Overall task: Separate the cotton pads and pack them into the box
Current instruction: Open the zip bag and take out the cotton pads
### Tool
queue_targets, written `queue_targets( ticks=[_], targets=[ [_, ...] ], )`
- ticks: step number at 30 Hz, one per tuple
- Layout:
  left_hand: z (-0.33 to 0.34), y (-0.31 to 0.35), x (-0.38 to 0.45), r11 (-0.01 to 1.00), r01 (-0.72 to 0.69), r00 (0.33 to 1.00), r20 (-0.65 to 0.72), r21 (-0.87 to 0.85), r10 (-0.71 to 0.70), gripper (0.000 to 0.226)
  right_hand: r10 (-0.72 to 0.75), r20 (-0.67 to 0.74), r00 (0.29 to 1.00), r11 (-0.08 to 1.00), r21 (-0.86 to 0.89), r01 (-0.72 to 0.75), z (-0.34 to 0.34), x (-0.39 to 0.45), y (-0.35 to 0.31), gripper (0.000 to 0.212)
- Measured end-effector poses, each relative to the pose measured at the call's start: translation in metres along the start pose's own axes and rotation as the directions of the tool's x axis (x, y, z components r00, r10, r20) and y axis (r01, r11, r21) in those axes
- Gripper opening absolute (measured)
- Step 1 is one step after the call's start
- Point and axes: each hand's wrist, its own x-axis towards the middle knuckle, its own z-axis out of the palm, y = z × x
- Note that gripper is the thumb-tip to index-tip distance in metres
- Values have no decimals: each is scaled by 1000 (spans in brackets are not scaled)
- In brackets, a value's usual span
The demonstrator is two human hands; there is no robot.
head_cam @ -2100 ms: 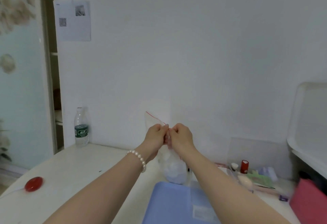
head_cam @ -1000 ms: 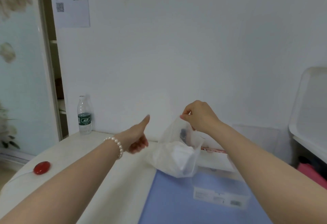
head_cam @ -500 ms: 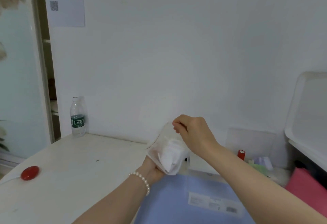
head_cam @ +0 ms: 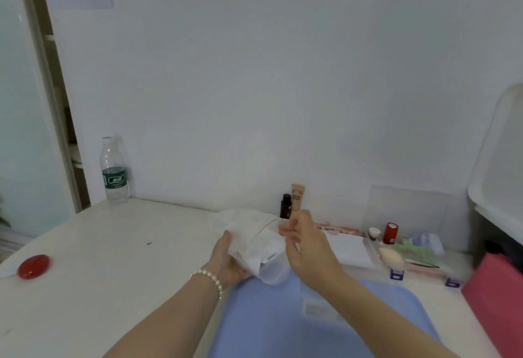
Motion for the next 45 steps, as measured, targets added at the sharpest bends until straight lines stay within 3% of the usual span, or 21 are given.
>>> queue_targets(
  ticks=[2, 5, 9, 11, 14, 17, 22, 26, 28, 30, 32, 34, 35, 37, 39, 41, 43, 45],
  targets=[
    [2, 3, -1, 999, 8, 1000, -16, 50, -7, 57, -24, 84, 996, 968, -246, 44, 8, 2, -6, 14],
    [3, 9, -2, 981, 4, 999, -37, 192, 3, 51, 64, 232, 971, 816, -571, 83, 26, 7, -7, 33],
    [1, 16, -5, 955, 8, 989, -142, 295, 35, 65, 141, 180, 973, 680, -732, 37, 47, 20, -6, 32],
    [3, 20, -14, 926, 20, 979, -193, 376, 57, 62, 142, 147, 979, 667, -744, 15, 54, 21, -4, 31],
    [3, 23, -24, 890, 29, 961, -256, 455, 100, 55, 89, 65, 994, 543, -840, 6, 63, 20, 9, 58],
    [3, 23, -31, 907, 18, 959, -263, 421, 103, 49, -65, 156, 986, 628, -761, 162, 68, 7, 32, 75],
    [10, 19, -35, 957, -76, 967, -214, 279, 139, 38, -124, 43, 991, 668, -736, 115, 66, 4, 16, 42],
    [9, 17, -31, 945, -120, 950, -240, 304, 198, 67, -170, -54, 984, 765, -637, 97, 53, -12, 14, 30],
    [8, 15, -31, 938, -139, 948, -232, 317, 219, 63, 25, -132, 991, 887, -455, -83, 45, -17, 11, 13],
    [7, 14, -28, 903, -185, 933, -218, 388, 285, 58, 315, -89, 945, 933, -152, -326, 38, -19, 6, 25],
    [1, 13, -25, 753, -298, 842, -210, 587, 497, 58, 434, -95, 896, 899, 108, -424, 36, -19, 5, 29],
    [-4, 12, -31, 470, -447, 642, -93, 761, 761, 39, 513, -77, 855, 834, 280, -476, 40, -18, 8, 24],
    [-6, 11, -37, 278, -517, 525, 44, 810, 850, 25, 566, -57, 822, 778, 366, -510, 43, -18, 9, 22],
    [-7, 7, -53, -175, -567, 339, 421, 805, 841, 12, 646, -38, 762, 675, 495, -547, 50, -18, 12, 19],
    [-13, -1, -61, -543, -532, 234, 729, 649, 643, 14, 694, -27, 719, 606, 561, -564, 56, -19, 14, 20],
    [-19, -10, -62, -762, -432, 237, 876, 483, 421, 19, 717, 6, 697, 549, 611, -570, 59, -20, 13, 20],
    [-23, -20, -58, -864, -281, 349, 883, 417, 313, 34, 719, 56, 692, 502, 647, -574, 60, -22, 10, 22],
    [-25, -24, -54, -887, -174, 478, 824, 429, 305, 56, 706, 95, 702, 501, 634, -589, 60, -23, 8, 21]
  ],
)
